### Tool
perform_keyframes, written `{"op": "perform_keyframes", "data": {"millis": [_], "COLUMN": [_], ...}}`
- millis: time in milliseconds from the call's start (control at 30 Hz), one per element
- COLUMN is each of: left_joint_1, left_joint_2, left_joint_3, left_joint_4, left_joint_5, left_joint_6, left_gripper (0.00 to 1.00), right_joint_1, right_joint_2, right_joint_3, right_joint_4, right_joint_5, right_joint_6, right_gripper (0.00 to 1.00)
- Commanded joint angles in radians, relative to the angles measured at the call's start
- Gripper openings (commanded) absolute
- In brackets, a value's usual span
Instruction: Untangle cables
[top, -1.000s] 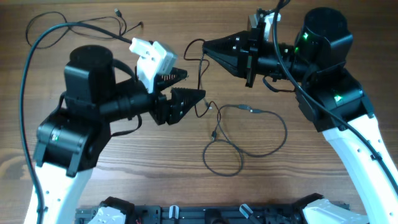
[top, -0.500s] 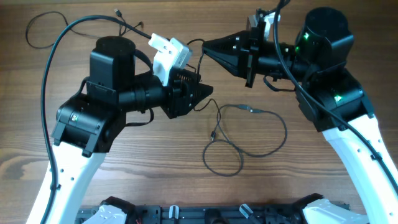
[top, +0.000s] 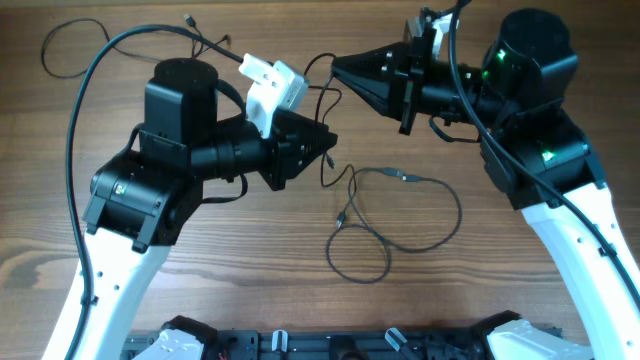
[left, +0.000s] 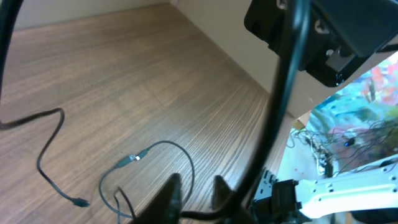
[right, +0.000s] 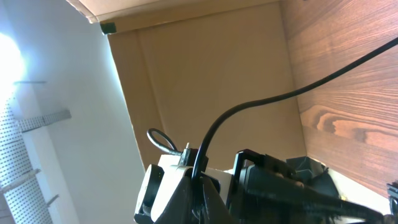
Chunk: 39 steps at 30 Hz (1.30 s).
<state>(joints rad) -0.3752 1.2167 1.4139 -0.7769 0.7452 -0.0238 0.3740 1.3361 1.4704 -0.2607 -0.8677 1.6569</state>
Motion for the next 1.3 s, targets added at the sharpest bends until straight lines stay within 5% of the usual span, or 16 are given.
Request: {"op": "perform_keyframes", "data": {"millis": [0,200,367,533,567,633,800,1100,1267], "left_joint_1": [-0.005,0.004,0.066,0.154,0.17,0.197,0.221,0.221,0.221], "left_joint_2": [0.001,-0.001,-0.028,-0.081,-0.092,-0.115,-0.169,-0.196,-0.195], "left_joint_3": [0.008,0.008,0.008,0.008,0.008,0.008,0.008,0.008,0.008], "left_joint_4": [0.003,0.003,0.003,0.019,0.028,0.058,0.183,0.438,0.557], "left_joint_5": [-0.003,-0.016,-0.176,-0.182,-0.182,-0.182,-0.182,-0.19,-0.224], "left_joint_6": [0.005,0.003,-0.167,-0.225,-0.232,-0.256,-0.316,-0.514,-0.644], "left_gripper": [0.04,0.04,0.04,0.04,0.04,0.04,0.04,0.04,0.04], "right_joint_1": [-0.002,-0.01,-0.072,-0.145,-0.152,-0.156,-0.156,-0.155,-0.154], "right_joint_2": [0.003,0.003,0.003,0.003,0.003,0.003,0.003,0.003,0.003], "right_joint_3": [0.014,0.014,0.014,0.014,0.014,0.013,0.013,0.01,0.01], "right_joint_4": [0.007,-0.015,-0.184,-0.38,-0.409,-0.458,-0.585,-0.85,-0.879], "right_joint_5": [-0.01,0.018,0.142,0.267,0.274,0.287,0.341,0.51,0.501], "right_joint_6": [0.01,-0.063,-0.148,-0.306,-0.351,-0.436,-0.587,-0.732,-0.916], "right_gripper": [0.04,0.05,0.05,0.26,0.42,0.57,0.61,0.91,0.95]}}
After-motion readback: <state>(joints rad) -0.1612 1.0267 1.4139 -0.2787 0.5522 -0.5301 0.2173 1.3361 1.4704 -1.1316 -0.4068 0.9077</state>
